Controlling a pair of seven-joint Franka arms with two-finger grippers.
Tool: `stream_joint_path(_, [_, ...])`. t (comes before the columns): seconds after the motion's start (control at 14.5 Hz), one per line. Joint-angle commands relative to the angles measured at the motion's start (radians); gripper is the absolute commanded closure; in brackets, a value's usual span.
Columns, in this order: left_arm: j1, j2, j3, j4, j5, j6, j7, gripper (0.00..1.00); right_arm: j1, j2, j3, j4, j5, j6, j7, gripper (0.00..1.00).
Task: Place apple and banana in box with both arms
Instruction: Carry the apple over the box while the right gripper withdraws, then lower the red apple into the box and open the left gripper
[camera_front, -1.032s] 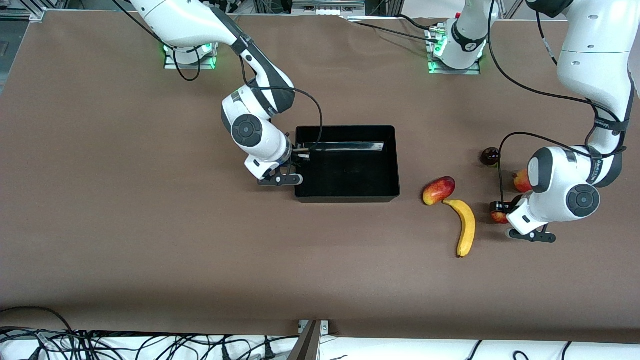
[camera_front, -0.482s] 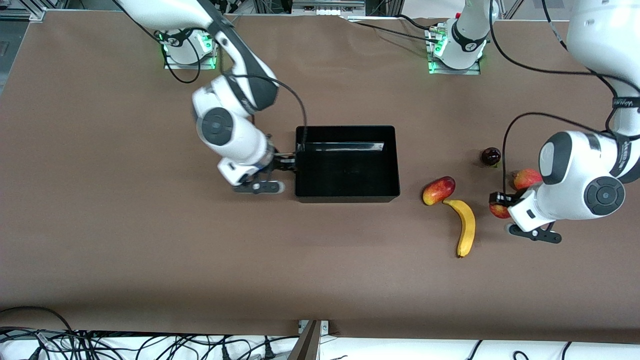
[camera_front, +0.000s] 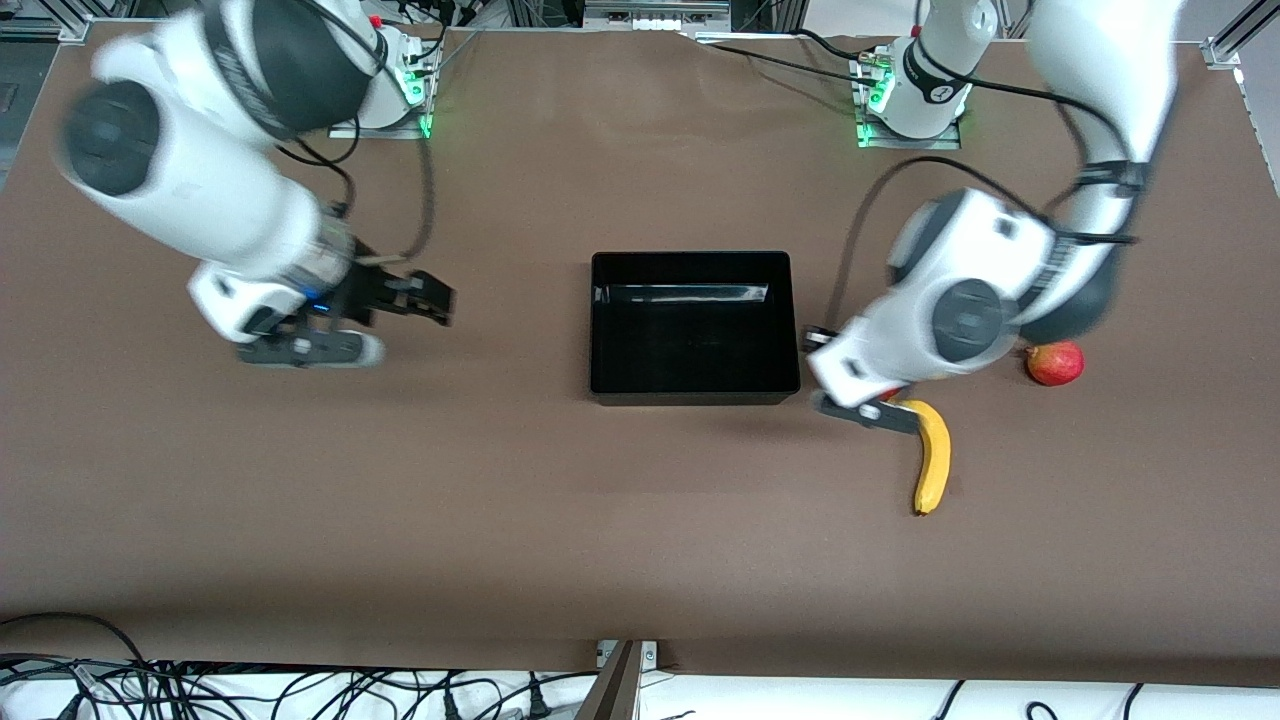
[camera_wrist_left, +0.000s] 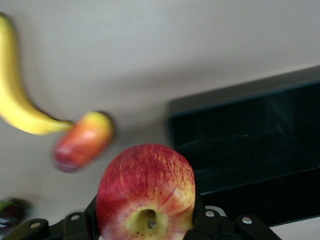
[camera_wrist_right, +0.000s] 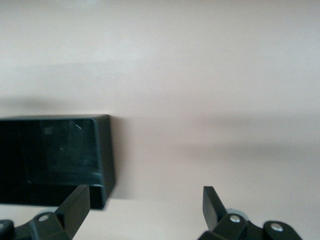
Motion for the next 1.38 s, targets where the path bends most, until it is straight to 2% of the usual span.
stream_joint_path(0.0, [-0.082,0.053,0.006,0.002,0.014,0.025,-0.152,0.67,0.003,-0.095,-0.072,-0.044,0.005,-0.089,-0.085,0.0])
stream_joint_path(0.21, [-0.102,0.054,0.002,-0.062,0.014,0.026,-0.212,0.67,-0.113,-0.241,-0.06,-0.215,-0.024,-0.087,-0.191,0.0])
stream_joint_path(0.34, [-0.138,0.046,0.003,-0.144,0.016,0.107,-0.241,0.67,-0.157,-0.29,-0.048,-0.272,-0.082,-0.083,-0.238,0.0])
stream_joint_path(0.48, [-0.136,0.034,0.003,-0.22,0.018,0.211,-0.253,0.66,-0.242,-0.322,0.03,-0.308,-0.137,-0.07,-0.268,0.0])
stream_joint_path(0.62, [-0.142,0.034,0.006,-0.284,0.018,0.296,-0.273,0.66,-0.273,-0.347,0.063,-0.354,-0.17,-0.041,-0.288,0.0])
stream_joint_path(0.83, [-0.152,0.018,0.003,-0.361,0.019,0.334,-0.309,0.66,-0.273,-0.352,0.058,-0.357,-0.179,-0.027,-0.312,0.0])
stream_joint_path(1.1, [-0.151,0.026,0.002,-0.387,0.061,0.385,-0.315,0.64,-0.275,-0.342,0.058,-0.336,-0.179,-0.024,-0.311,0.0])
stream_joint_path(1.24, [-0.152,0.029,0.002,-0.387,0.061,0.387,-0.316,0.54,-0.273,-0.342,0.059,-0.328,-0.199,-0.034,-0.309,0.0])
stream_joint_path(1.31, [-0.152,0.034,0.002,-0.387,0.062,0.387,-0.327,0.41,-0.272,-0.342,0.06,-0.319,-0.2,-0.034,-0.311,0.0])
